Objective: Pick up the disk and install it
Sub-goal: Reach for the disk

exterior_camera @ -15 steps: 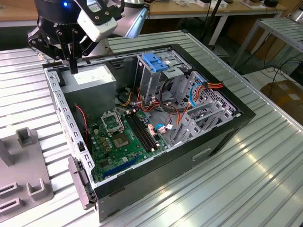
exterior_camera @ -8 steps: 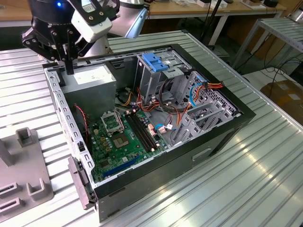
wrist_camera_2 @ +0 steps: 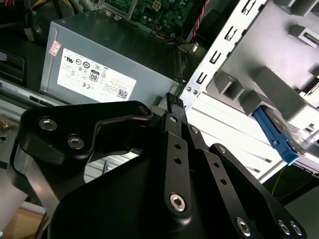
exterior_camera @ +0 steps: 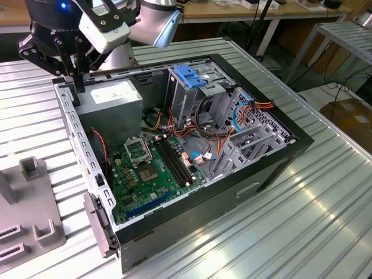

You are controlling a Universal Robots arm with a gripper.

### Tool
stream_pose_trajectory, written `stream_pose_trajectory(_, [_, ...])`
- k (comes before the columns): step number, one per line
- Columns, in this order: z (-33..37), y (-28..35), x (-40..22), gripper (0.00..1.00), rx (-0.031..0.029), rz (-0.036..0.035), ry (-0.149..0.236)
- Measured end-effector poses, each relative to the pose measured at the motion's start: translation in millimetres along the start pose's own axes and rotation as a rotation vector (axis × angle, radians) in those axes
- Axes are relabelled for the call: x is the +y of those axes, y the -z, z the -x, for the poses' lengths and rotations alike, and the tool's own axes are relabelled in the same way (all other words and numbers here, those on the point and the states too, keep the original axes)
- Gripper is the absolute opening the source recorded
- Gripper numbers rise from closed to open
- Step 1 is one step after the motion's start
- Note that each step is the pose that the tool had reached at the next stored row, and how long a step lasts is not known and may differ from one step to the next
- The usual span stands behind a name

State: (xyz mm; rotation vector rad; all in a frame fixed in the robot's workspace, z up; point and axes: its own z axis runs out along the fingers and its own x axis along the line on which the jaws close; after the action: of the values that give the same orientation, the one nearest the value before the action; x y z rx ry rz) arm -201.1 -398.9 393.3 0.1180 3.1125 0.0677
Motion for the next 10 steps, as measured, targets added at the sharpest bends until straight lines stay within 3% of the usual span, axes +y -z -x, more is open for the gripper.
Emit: stream_pose_trajectory(10, [-16.0, 0.5, -1.2, 0.1, 0.0, 0.0, 0.0])
